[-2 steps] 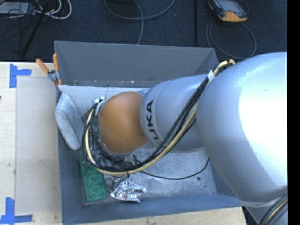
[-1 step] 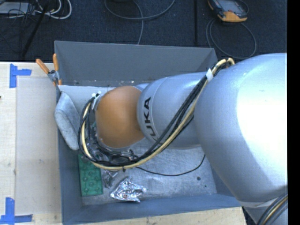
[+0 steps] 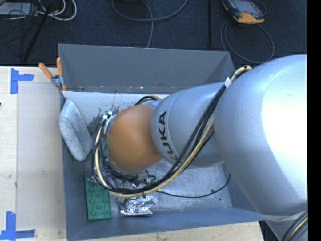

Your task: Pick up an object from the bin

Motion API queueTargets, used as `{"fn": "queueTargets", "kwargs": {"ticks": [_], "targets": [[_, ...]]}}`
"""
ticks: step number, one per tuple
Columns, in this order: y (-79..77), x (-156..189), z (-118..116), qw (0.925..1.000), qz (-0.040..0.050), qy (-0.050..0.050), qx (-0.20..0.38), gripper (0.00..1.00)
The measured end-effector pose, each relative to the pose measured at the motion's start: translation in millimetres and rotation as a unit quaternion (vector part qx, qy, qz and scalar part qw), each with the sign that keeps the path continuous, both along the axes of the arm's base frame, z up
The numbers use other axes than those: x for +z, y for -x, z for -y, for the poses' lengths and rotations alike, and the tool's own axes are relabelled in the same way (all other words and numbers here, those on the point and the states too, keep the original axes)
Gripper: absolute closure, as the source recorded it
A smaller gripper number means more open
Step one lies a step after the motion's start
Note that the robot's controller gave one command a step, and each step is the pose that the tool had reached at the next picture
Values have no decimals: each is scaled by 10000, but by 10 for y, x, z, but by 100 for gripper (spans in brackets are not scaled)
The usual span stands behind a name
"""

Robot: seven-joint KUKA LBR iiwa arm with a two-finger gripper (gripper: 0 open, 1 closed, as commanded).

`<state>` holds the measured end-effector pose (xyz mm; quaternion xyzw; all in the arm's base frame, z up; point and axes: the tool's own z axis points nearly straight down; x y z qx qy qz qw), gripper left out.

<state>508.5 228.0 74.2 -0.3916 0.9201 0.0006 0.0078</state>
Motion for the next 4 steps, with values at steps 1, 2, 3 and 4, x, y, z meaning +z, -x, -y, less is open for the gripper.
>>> {"fn": "queueTargets", "kwargs": {"ticks": [1,2,3,4], "targets": [[182,46,-89,9980,85,36,622,0],[252,65,-21,9887,117,5,1497,0],[228,253,-88,9811,-52,41,1935,0],[169,68,-168,9467,86,27,3220,0]]}}
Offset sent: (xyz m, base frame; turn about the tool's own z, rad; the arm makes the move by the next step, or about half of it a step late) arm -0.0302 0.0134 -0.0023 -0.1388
